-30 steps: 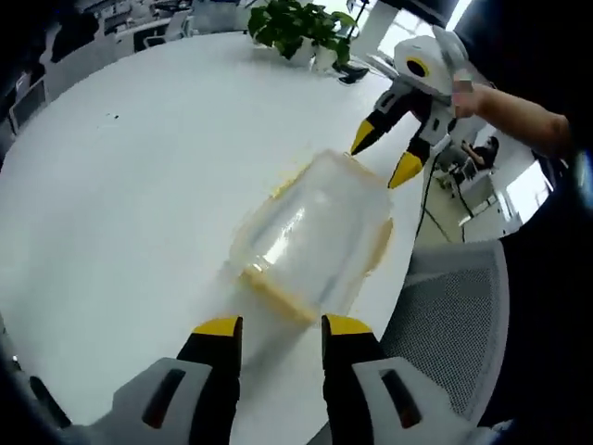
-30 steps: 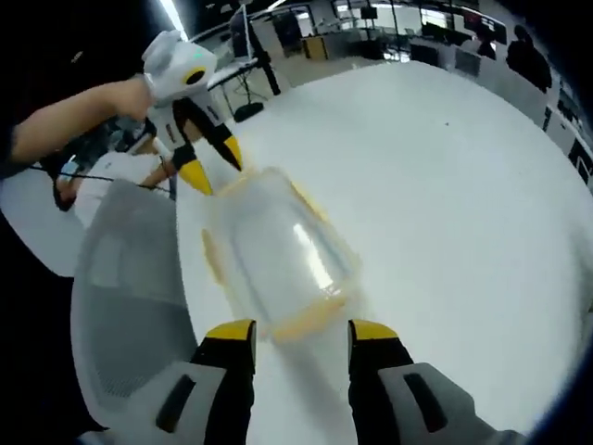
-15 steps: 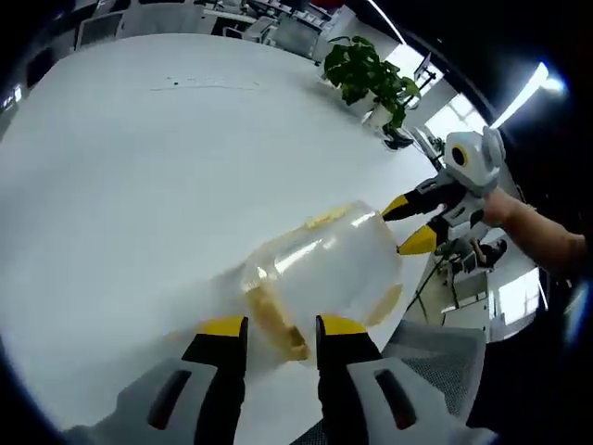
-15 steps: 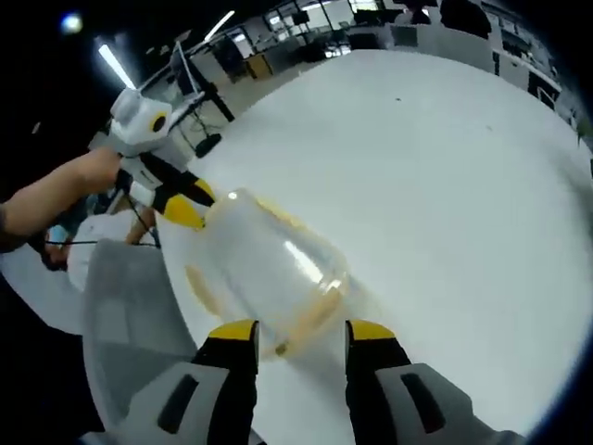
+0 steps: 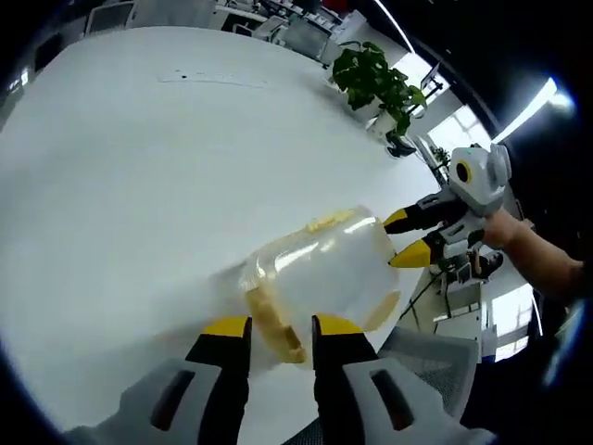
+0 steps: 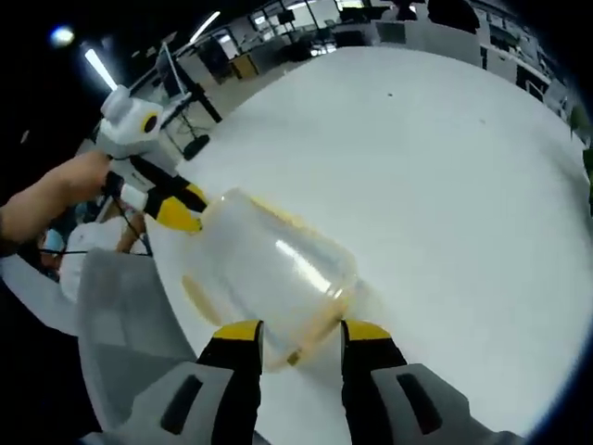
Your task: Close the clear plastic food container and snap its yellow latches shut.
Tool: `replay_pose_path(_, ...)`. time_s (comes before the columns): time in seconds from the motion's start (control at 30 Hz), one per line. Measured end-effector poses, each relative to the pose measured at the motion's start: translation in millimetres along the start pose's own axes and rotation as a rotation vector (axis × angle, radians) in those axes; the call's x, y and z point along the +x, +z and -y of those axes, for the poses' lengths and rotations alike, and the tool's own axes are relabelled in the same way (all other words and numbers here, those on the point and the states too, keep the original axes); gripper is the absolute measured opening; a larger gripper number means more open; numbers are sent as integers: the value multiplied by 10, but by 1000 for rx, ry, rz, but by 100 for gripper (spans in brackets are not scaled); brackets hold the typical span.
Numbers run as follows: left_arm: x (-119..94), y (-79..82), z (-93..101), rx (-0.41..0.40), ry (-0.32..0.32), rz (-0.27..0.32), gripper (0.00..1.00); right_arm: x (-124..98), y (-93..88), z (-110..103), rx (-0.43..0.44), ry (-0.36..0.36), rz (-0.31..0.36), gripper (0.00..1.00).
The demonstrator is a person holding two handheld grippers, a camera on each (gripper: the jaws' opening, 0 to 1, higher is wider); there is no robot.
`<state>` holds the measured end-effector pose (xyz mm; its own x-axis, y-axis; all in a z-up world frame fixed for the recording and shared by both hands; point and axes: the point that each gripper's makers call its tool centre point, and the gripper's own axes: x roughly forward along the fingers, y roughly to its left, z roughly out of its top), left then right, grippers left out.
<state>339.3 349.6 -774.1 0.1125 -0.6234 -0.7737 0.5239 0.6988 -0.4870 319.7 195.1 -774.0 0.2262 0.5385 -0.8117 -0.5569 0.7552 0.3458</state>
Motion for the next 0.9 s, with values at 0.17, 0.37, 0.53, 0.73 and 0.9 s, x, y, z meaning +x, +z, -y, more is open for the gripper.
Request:
replay_pose_path(0.17,42,-13,33,9,-14,12,29,3,-11,-14,51,3,7,32)
replay_pose_path(0.37,37,-8,36,-8,-9,16,27,5,-13,-33,78,-13,-3,30)
replay_pose_path(0.53,48,-7,43,-41,-11,18,25,-5,-20,-58,83,-25,-6,28)
replay_pose_path(0.73,-47,-4,67,-67,-23,38,22,5,-15,-46,78,-19,-5,27)
replay_pose_path(0.9,55,0,78,-85,-8,36,21,7,-14,-2,195,38,35,21)
